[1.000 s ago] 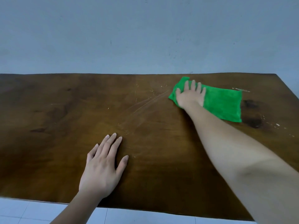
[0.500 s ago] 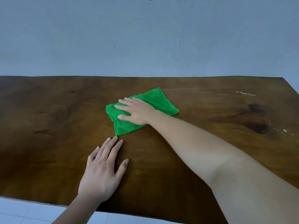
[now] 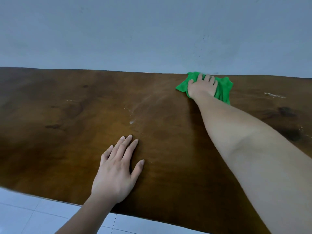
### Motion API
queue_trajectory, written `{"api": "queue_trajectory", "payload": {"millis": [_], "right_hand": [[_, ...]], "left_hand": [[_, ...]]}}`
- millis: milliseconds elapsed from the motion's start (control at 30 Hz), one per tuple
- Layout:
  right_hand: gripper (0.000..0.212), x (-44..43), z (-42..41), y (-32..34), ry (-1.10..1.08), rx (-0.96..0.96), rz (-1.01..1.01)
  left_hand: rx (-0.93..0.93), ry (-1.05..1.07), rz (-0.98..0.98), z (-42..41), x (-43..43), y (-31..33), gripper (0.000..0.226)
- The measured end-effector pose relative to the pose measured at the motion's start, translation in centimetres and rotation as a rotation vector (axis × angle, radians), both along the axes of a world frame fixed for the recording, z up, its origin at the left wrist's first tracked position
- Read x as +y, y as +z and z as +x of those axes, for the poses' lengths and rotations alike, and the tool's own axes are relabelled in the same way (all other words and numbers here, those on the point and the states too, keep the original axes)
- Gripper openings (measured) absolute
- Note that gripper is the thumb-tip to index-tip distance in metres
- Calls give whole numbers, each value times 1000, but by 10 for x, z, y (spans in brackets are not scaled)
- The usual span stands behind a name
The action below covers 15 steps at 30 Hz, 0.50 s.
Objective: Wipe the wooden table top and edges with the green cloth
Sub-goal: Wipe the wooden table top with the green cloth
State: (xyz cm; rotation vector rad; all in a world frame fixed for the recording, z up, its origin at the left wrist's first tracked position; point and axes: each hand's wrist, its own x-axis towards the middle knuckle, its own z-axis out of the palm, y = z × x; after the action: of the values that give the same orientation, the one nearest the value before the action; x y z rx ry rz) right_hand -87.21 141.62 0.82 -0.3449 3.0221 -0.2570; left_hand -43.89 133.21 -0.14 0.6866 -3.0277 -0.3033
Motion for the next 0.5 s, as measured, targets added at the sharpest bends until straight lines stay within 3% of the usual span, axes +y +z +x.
{"api": "queue_trajectory", "payload": {"millis": [133,333,500], "right_hand": [[78,-55,34,3,79,-41,14],[78,-134,128,5,610,-18,41],[75,-122,191,1,993,44,61]], "left_hand": [[7,6,-9,1,0,-2,81],[6,-6,-8,3,-2,-3,78],[22,-6,1,2,-2,-3,76]]}}
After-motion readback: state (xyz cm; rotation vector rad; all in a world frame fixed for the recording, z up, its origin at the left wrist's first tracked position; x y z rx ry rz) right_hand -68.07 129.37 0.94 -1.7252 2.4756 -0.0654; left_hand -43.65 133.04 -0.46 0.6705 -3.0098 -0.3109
